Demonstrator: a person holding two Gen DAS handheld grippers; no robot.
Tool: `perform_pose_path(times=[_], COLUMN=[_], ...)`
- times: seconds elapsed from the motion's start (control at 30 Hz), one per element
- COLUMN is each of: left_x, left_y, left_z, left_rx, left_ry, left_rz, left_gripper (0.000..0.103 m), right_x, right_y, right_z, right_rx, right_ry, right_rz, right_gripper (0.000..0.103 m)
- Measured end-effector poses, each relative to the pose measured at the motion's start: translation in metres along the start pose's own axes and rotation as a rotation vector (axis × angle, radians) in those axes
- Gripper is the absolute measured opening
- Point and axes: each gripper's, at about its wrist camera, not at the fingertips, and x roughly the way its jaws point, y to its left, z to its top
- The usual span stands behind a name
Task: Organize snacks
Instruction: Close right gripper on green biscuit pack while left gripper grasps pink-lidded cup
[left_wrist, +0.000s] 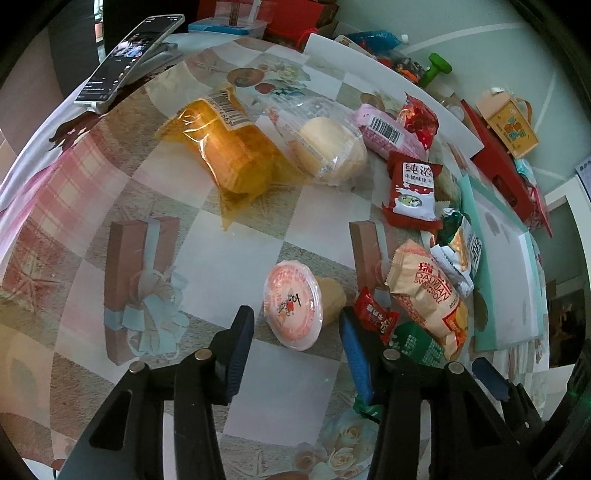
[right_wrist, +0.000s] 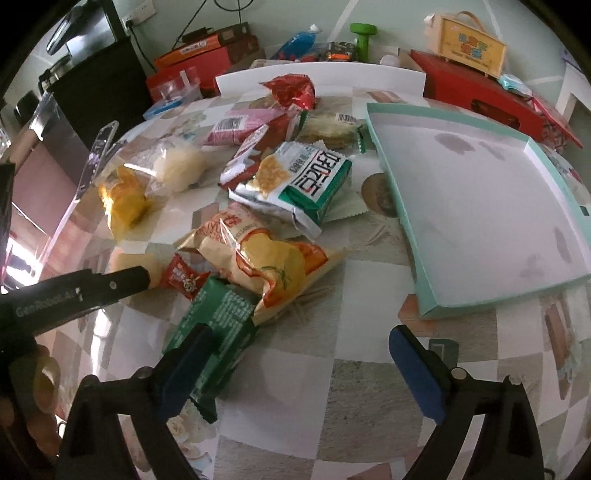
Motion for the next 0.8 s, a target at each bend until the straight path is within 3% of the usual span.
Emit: perform_pose_path(times=[0.17, 0.33, 0.57, 0.8], left_x=[0.0, 0.0, 0.001, 0.004], left_y=[-0.002, -0.002, -0.003, -0.006], left_z=[0.001, 0.0, 0.0, 0.001], left_rx=[0.001, 0.001, 0.005, 0.028], left_ry=[-0.003, -0.004, -0.001, 0.008], left_rz=[0.002, 0.005, 0.004, -0.005], left_gripper=[0.049, 0.049, 0.049, 0.049], right_x=[0.003, 0.019, 0.018, 0.012], right_y=[0.029, 0.045, 0.024, 0.006], right_z=[0.0, -0.001, -0.005, -0.005], right_rx=[-0.073, -0.115, -0.057, -0.022], right_ry=[-0.024, -0.024, 0.024, 0.019], right_rz=[0.038, -0.029, -0.05, -0.043], right_gripper=[0.098, 0.098, 0.097, 0.069])
